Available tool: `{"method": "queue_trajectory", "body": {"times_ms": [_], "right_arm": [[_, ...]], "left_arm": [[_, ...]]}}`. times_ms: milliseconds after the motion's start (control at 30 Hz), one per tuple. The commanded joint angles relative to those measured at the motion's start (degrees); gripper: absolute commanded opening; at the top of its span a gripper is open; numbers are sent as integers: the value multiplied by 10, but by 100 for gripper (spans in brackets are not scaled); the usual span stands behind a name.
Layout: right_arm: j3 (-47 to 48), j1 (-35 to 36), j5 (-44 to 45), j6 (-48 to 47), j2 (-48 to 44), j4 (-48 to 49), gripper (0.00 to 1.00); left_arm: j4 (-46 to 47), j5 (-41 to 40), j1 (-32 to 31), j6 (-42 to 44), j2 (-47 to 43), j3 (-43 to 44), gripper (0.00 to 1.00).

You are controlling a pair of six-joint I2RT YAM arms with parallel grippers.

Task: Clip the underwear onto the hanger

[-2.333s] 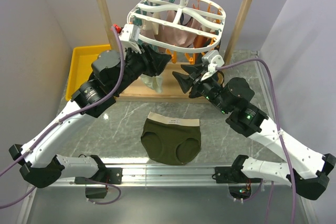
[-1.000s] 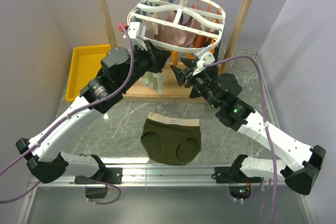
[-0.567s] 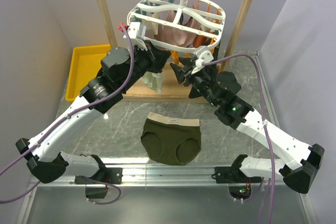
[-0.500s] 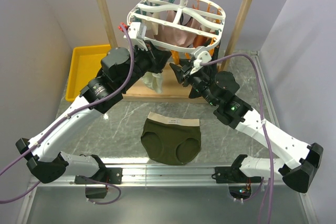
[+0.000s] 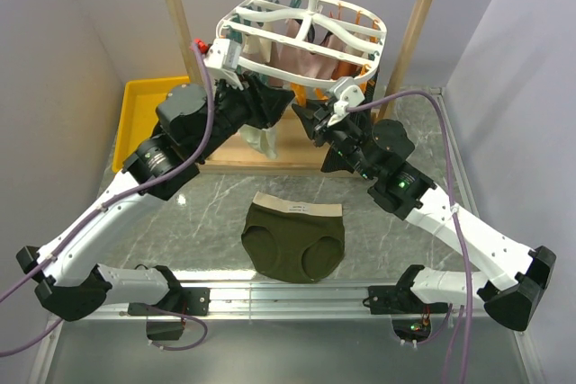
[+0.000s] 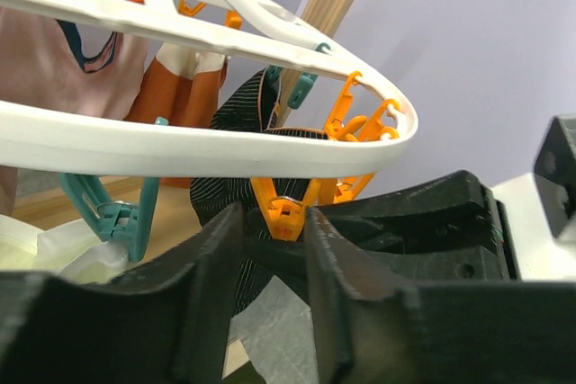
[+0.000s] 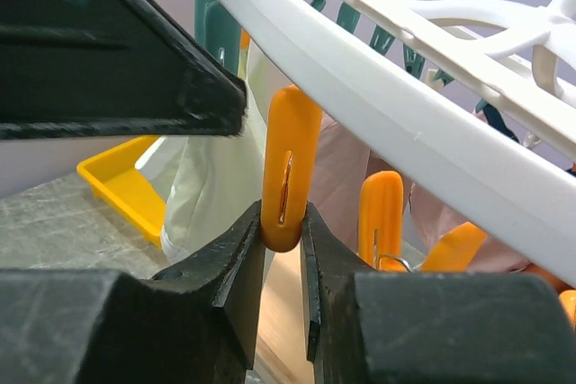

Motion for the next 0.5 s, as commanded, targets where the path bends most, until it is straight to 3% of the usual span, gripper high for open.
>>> {"method": "queue_trajectory", "body": {"times_ms": [0, 300, 467], "right_arm": [[31, -4, -15, -8, -8, 17, 11], [51, -5, -47, 28, -7, -15, 3], [52, -5, -55, 44, -8, -25, 0]], "left_arm": [[16, 28, 2, 8, -28, 0, 42], [60, 113, 6, -1, -55, -39, 65], [32, 104, 6, -28, -22, -1, 69]]}}
